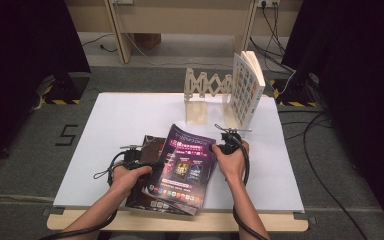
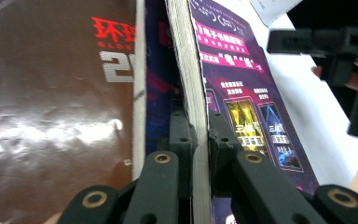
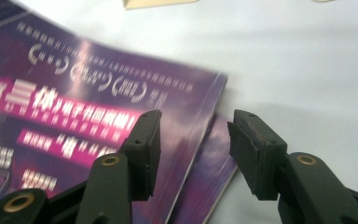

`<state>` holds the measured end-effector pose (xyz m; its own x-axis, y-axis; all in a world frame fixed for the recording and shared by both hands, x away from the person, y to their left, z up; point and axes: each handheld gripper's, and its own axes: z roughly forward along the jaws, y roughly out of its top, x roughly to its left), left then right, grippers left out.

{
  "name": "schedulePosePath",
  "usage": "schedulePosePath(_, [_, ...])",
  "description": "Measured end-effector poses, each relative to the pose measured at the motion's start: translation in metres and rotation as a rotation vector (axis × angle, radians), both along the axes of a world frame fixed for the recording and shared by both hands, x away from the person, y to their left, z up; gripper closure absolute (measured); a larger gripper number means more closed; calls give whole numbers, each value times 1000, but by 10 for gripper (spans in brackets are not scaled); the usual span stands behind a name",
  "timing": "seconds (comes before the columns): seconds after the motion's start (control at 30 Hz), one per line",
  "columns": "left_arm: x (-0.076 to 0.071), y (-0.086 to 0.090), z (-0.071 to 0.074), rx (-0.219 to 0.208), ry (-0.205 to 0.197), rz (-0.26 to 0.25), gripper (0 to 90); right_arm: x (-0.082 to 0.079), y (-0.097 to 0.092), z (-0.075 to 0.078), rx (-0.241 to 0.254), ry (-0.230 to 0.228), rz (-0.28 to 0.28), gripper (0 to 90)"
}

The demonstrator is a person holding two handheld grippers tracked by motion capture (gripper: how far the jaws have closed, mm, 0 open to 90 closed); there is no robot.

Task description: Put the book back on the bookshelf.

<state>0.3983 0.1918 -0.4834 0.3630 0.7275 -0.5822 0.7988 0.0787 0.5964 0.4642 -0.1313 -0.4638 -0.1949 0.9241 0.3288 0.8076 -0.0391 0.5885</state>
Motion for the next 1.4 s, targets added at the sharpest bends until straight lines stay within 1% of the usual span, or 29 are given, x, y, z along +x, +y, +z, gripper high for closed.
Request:
schedulePosePath(0.03, [0,-1,0,3,-2,-4,826,4,-2,0,10,8,-6,523])
schedulePosePath(0.1, [0,-4,0,5,0,-3,825,10,-5,0,14,17,-10,516])
schedulePosePath(0.17, [0,-6,-1,-3,3,-6,823,14,-6,-1,9,28,-19,515])
schedulePosePath(0.23, [1,-7,-1,-4,7,-12,820,17,-8,-2,2,21,-12,512])
schedulePosePath(0.27, [1,-8,-1,-4,9,-12,818,19,-7,-1,8,34,-19,510])
schedulePosePath(0.43, [1,-14,-1,3,4,-20,813,26,-10,-8,-1,53,-11,502])
schedulePosePath(0.53, [1,-16,-2,-2,12,-23,805,29,-11,-10,24,58,-16,497])
schedulePosePath(0.57, [1,-17,-2,10,10,-29,802,30,-12,-10,29,56,-17,495])
schedulePosePath(0.6, [1,-17,-3,12,7,-30,798,30,-12,-10,29,63,-18,493])
schedulePosePath(0.63, [1,-17,-3,16,7,-31,795,31,-12,-10,32,59,-14,491])
schedulePosePath(0.7, [2,-17,-3,13,8,-32,793,33,-13,-11,46,65,-17,488])
schedulePosePath(0.83, [3,-17,-3,20,15,-31,788,36,-14,-12,68,71,-17,482])
schedulePosePath(0.93, [3,-18,-3,24,12,-37,788,37,-16,-12,87,82,-24,482])
schedulePosePath(1.03, [4,-17,-4,27,18,-43,788,38,-17,-12,88,83,-28,516])
schedulePosePath(1.13, [6,-17,-3,37,21,-55,789,39,-19,-11,102,93,-32,544])
schedulePosePath(1.17, [6,-17,-3,38,22,-57,789,39,-20,-10,116,99,-36,553])
schedulePosePath(1.27, [7,-17,-3,39,25,-63,789,38,-22,-6,133,79,-39,570])
schedulePosePath(1.4, [7,-16,-3,42,31,-68,789,35,-23,3,180,49,-48,608])
